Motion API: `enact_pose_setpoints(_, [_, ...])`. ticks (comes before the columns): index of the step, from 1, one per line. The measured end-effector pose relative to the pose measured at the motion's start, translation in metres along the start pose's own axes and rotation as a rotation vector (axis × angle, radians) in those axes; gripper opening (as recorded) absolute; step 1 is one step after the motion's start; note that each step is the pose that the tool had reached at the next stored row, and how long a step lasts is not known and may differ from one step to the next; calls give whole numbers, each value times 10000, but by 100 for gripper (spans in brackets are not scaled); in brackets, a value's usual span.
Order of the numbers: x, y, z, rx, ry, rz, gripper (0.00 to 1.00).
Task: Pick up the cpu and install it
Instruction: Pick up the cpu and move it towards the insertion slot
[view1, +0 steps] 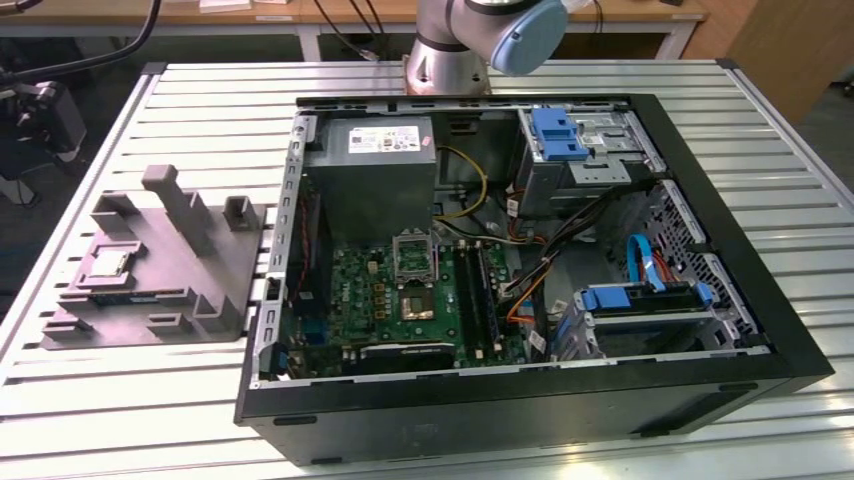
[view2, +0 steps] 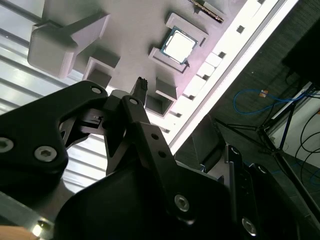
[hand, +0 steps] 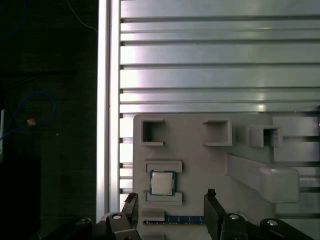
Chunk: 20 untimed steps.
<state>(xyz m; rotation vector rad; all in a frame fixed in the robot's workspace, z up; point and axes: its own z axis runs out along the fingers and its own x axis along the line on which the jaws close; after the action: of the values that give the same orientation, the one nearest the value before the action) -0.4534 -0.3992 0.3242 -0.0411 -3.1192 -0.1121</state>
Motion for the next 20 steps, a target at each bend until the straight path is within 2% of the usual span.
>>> enact_pose_setpoints(11, [-1, -5, 42, -2, -2, -1, 63])
enact_pose_setpoints(20, [-3, -19, 112, 5, 45, -93, 63])
